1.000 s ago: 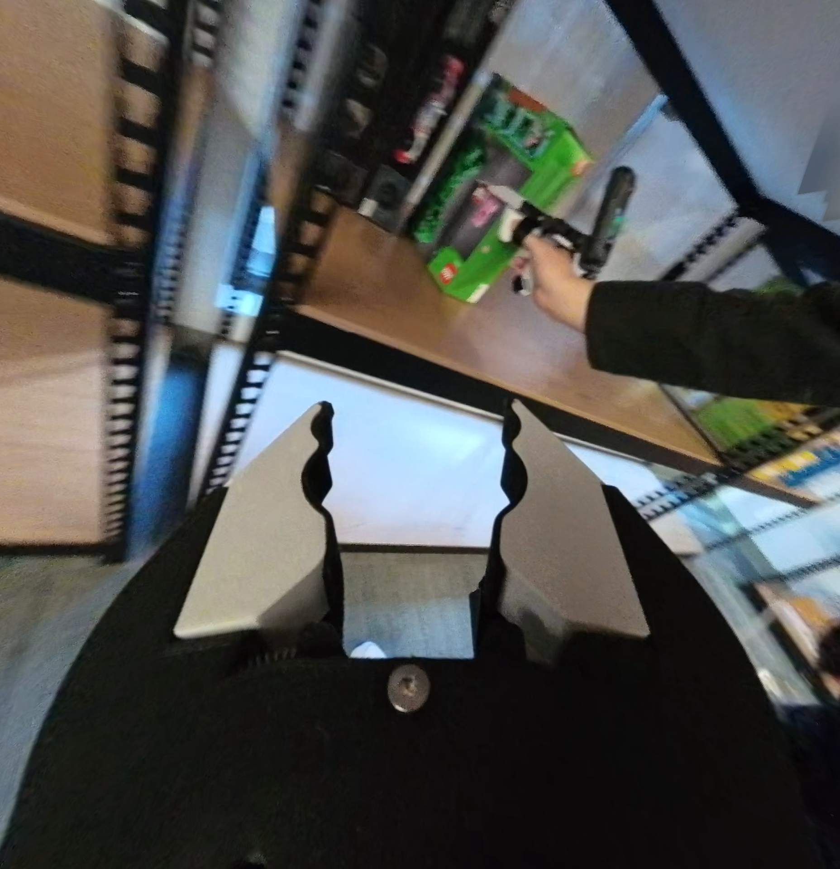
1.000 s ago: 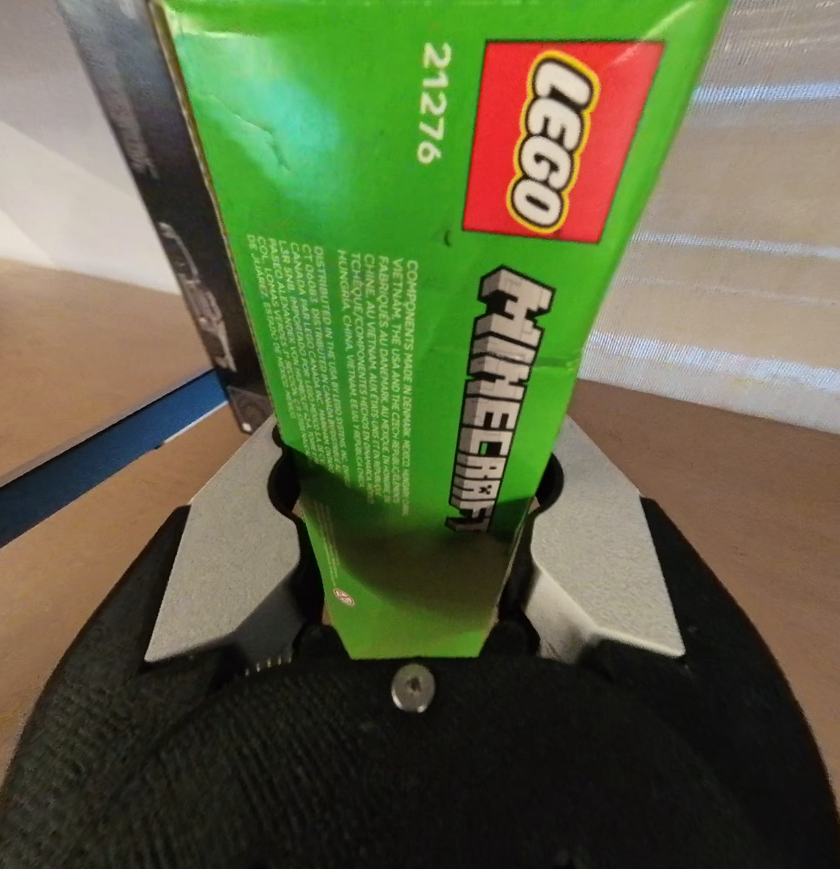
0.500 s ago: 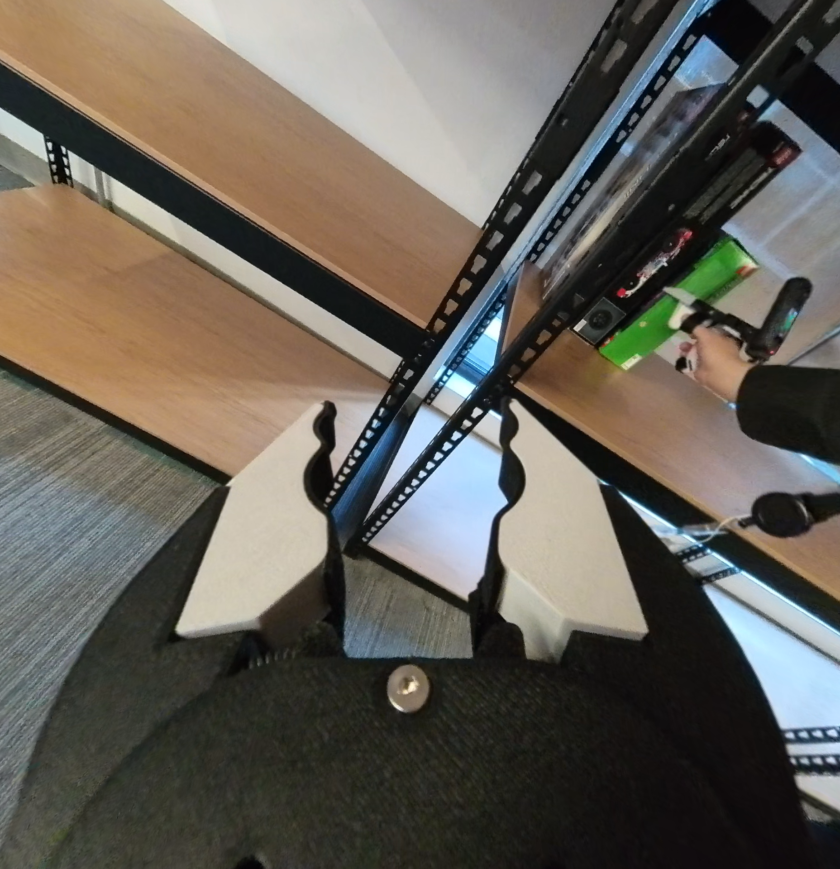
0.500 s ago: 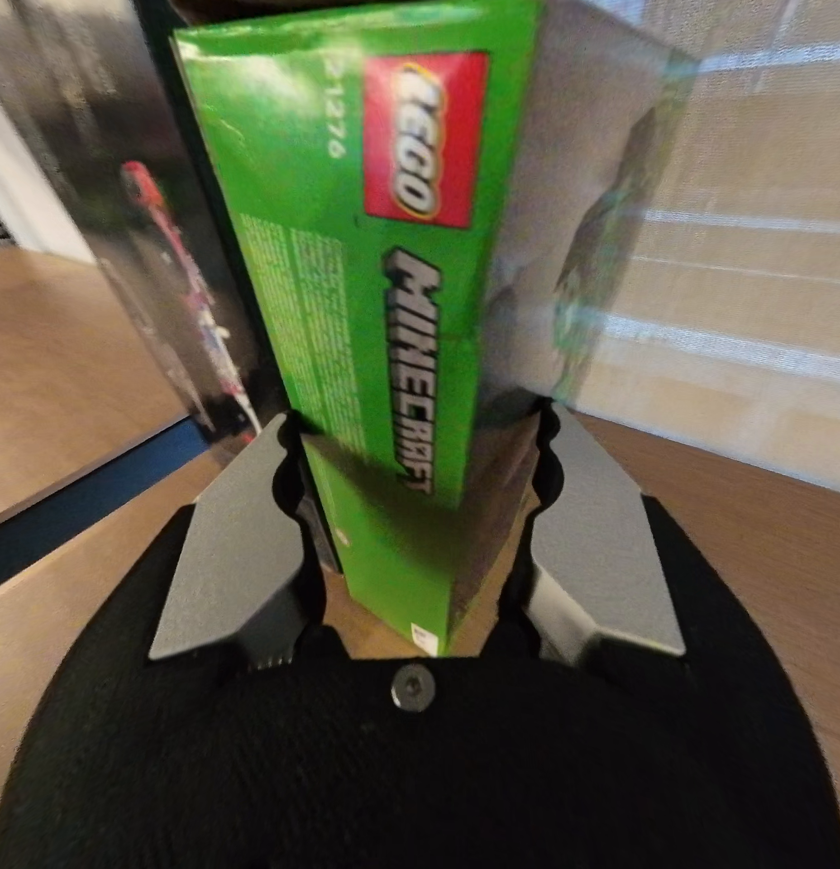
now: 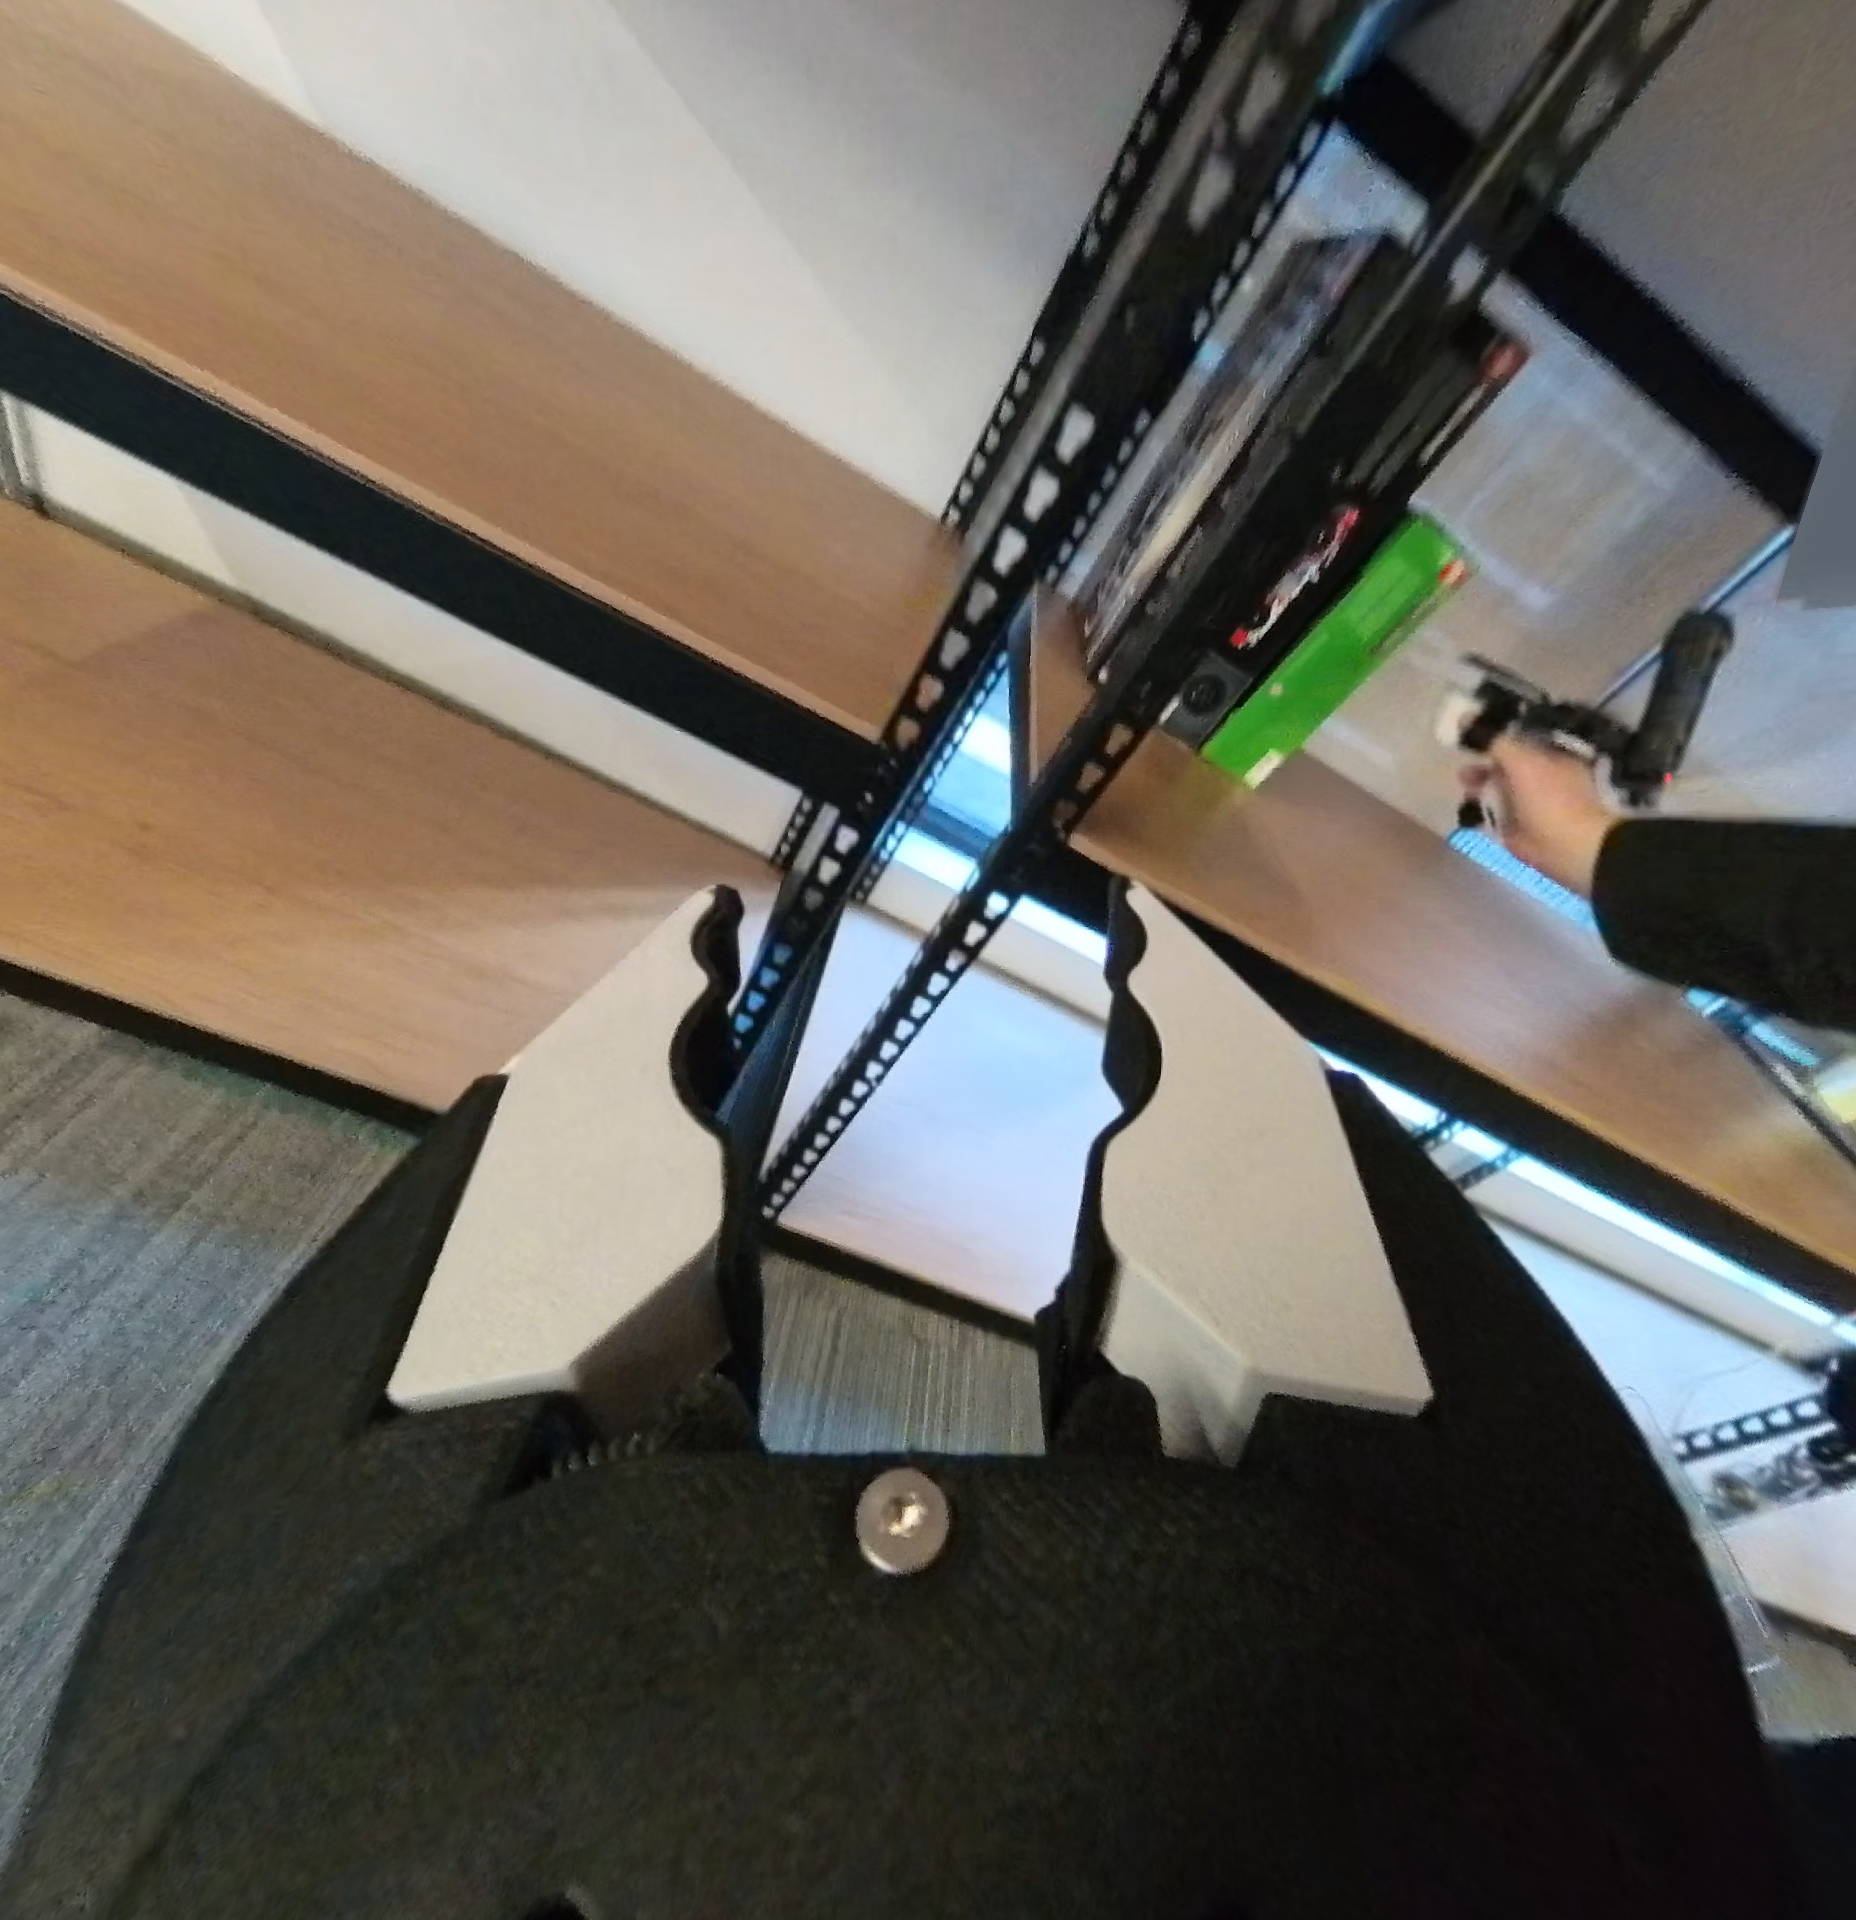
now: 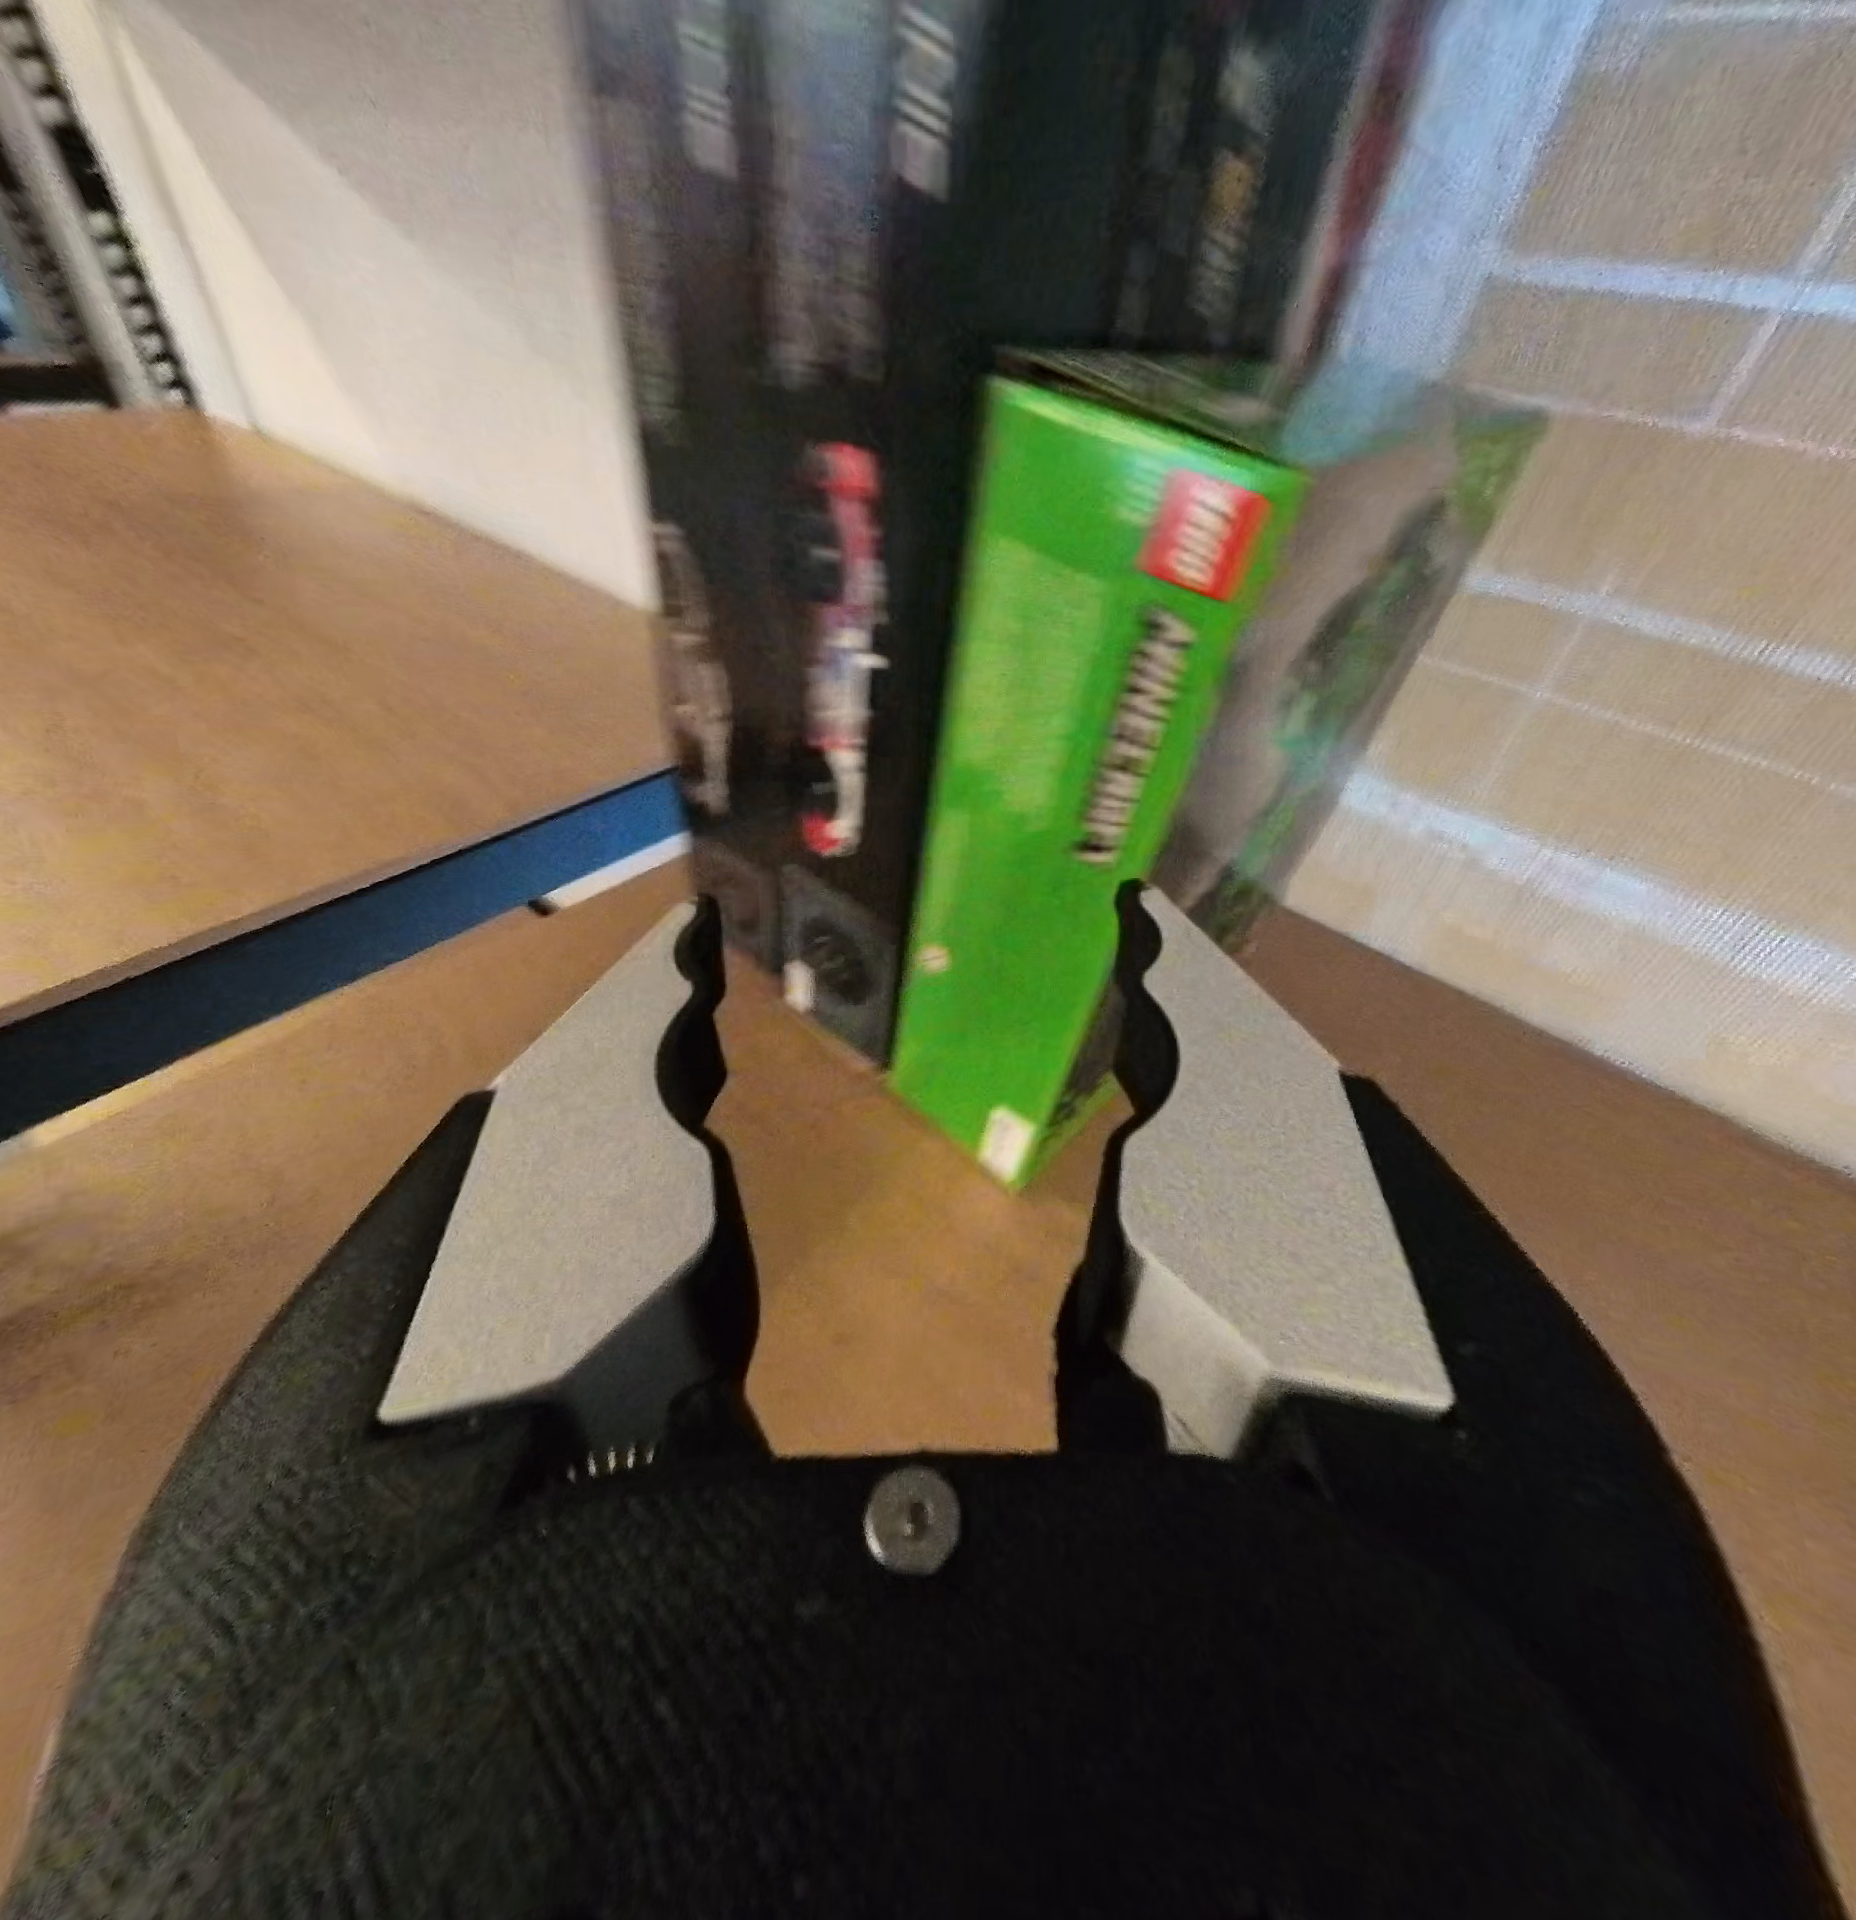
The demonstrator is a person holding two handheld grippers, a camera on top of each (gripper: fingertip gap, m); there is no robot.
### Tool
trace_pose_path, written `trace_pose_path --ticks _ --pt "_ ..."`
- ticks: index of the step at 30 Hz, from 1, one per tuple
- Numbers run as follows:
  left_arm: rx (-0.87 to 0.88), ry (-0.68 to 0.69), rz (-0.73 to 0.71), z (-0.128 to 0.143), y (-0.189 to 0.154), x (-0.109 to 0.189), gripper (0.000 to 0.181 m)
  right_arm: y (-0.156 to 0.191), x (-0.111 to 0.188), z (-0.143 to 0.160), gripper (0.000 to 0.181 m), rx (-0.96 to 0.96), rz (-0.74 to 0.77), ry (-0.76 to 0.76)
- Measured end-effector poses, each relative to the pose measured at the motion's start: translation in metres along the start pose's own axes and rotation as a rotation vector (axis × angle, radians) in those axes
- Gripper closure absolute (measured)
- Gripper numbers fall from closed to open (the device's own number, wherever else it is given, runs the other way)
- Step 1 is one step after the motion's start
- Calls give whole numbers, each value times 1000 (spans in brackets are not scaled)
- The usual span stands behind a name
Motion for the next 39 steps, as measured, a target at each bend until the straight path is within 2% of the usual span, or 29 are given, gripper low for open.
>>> trace_pose_path --ticks 3,6,8,10,12,14,15,16,18,19,21,23,25,28,30,33,39 --pt "7 -66 4 -46 34 46 112 92 65 -26 114 139 -47 44" --pt "-39 -110 -13 -119 61 110 112 211 126 -64 128 270 -117 76" --pt "-92 -144 -44 -174 75 159 112 296 155 -106 142 294 -171 54" --pt "-123 -158 -97 -224 91 207 112 382 165 -169 153 325 -241 -18" --pt "-142 -185 -143 -266 103 248 111 458 155 -245 162 414 -309 -106" --pt "-187 -204 -206 -301 115 280 110 514 131 -322 160 459 -355 -187" --pt "-212 -222 -240 -317 121 292 111 532 113 -356 157 463 -346 -197" --pt "-231 -244 -267 -332 127 302 110 549 93 -387 146 440 -346 -200" --pt "-248 -281 -307 -358 140 313 107 573 43 -435 131 395 -327 -161" --pt "-248 -300 -317 -369 146 314 107 578 15 -456 130 399 -295 -137" --pt "-237 -335 -320 -388 159 306 106 578 -46 -499 111 430 -206 -122" --pt "-227 -355 -303 -407 172 287 106 562 -107 -549 102 420 -107 -182" --pt "-230 -374 -295 -429 189 264 106 525 -171 -588 91 373 11 -206" --pt "-233 -412 -285 -464 219 224 106 445 -256 -625 77 203 178 -217" --pt "-250 -438 -309 -488 243 197 106 392 -296 -635 73 110 285 -202" --pt "-215 -482 -305 -526 279 152 107 328 -334 -642 72 38 427 -266" --pt "-194 -439 -225 -578 343 52 107 269 -383 -613 78 84 607 -279"
Point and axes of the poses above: each gripper's, where its closed fingertips meet, x back along the fingers, z out of its underside, y = z × x across the jaws, the point moved 2 cm from there along x, back along the fingers, and after that the axes turned 5 degrees about -z, right-handed, at the moved point
